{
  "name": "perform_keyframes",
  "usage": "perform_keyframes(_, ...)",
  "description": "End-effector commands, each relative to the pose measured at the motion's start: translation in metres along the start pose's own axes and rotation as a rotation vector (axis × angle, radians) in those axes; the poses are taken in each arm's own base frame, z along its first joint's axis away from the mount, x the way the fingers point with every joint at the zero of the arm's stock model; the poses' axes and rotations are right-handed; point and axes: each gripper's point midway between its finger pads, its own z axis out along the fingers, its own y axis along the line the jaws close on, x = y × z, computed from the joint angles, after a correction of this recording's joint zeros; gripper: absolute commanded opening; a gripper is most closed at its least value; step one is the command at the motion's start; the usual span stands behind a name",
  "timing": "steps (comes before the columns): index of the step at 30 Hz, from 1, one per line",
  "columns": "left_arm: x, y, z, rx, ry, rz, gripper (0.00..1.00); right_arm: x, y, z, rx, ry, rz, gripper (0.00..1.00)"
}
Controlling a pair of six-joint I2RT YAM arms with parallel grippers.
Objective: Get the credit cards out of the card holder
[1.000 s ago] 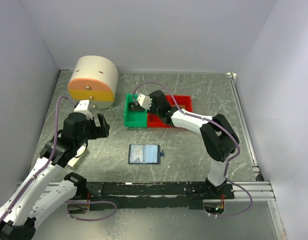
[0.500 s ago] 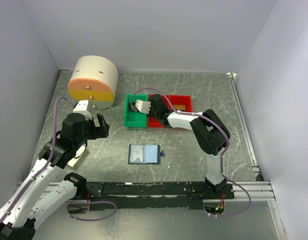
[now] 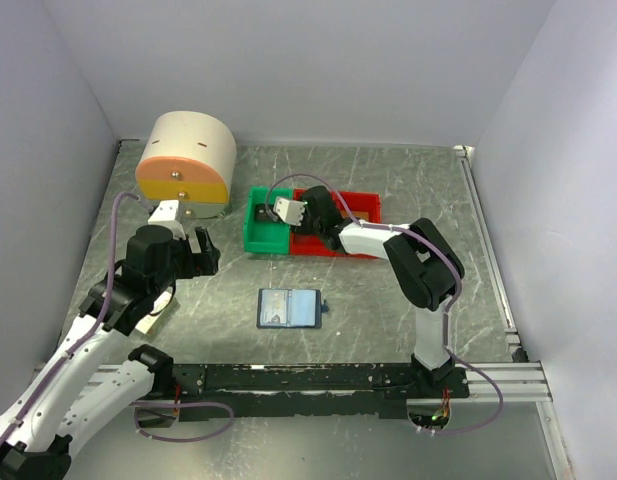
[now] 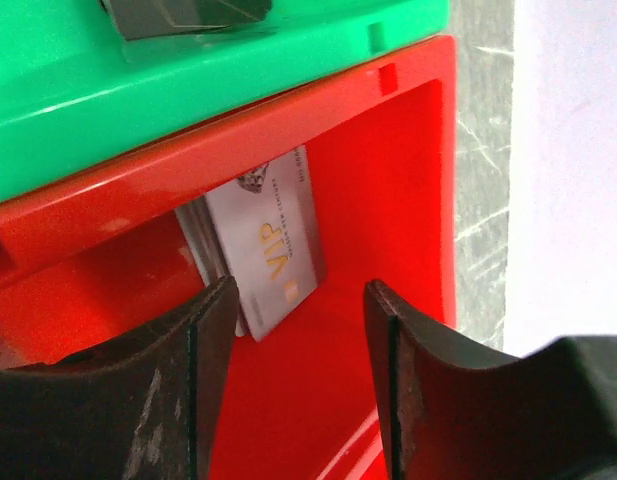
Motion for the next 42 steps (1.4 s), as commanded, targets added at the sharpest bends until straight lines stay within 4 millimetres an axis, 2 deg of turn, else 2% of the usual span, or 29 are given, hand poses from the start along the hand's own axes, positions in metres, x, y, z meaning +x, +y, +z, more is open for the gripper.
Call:
perform_keyframes(1, -0.006, -0.003, 0.001, 0.016, -0.016, 0.010, 1.00, 0.004, 0.011, -0.001, -0.054, 0.006, 0.005, 0.54)
perform_keyframes(6, -0.006, -0.004, 0.001, 0.020, -0.016, 0.010, 1.00, -0.002, 0.008, -0.005, -0.054, -0.020, 0.041, 0.55)
perform_keyframes(8, -0.005, -0.004, 0.001, 0.020, -0.015, 0.010, 1.00, -0.008, 0.000, -0.009, -0.027, -0.044, 0.073, 0.56)
perform_keyframes(13, -0.005, -0.003, 0.001, 0.018, -0.014, 0.009, 1.00, -0.038, -0.044, -0.035, 0.089, -0.156, 0.207, 0.58)
perform_keyframes(17, -0.005, -0.002, 0.002, 0.008, -0.010, 0.007, 1.00, -0.068, -0.075, -0.066, 0.113, -0.246, 0.450, 0.64)
perform_keyframes(19, -0.005, -0.001, 0.002, 0.001, -0.010, 0.003, 1.00, -0.080, -0.085, -0.081, 0.090, -0.255, 0.643, 0.67)
perform_keyframes(21, -0.005, 0.002, 0.002, -0.014, -0.013, -0.001, 1.00, -0.081, -0.097, -0.092, 0.117, -0.207, 0.905, 0.69)
perform_keyframes(23, -0.006, 0.006, 0.002, -0.038, -0.018, -0.008, 1.00, -0.081, -0.079, -0.097, 0.028, -0.145, 1.068, 0.69)
perform_keyframes(26, -0.007, 0.013, 0.001, -0.081, -0.023, -0.022, 1.00, -0.083, -0.035, -0.105, -0.121, -0.095, 1.265, 0.70)
perform_keyframes(29, -0.008, 0.018, 0.000, -0.112, -0.031, -0.033, 1.00, -0.080, 0.004, -0.116, -0.157, -0.079, 1.440, 0.69)
perform_keyframes(34, -0.008, 0.021, -0.002, -0.127, -0.040, -0.045, 1.00, -0.093, 0.057, -0.143, -0.078, -0.037, 1.472, 0.67)
perform_keyframes(37, -0.008, 0.021, 0.000, -0.124, -0.036, -0.040, 1.00, -0.086, 0.093, -0.154, -0.047, 0.028, 1.472, 0.64)
perform_keyframes(42, -0.004, 0.016, 0.004, -0.100, -0.011, -0.029, 1.00, -0.093, 0.117, -0.166, -0.152, -0.053, 1.553, 0.55)
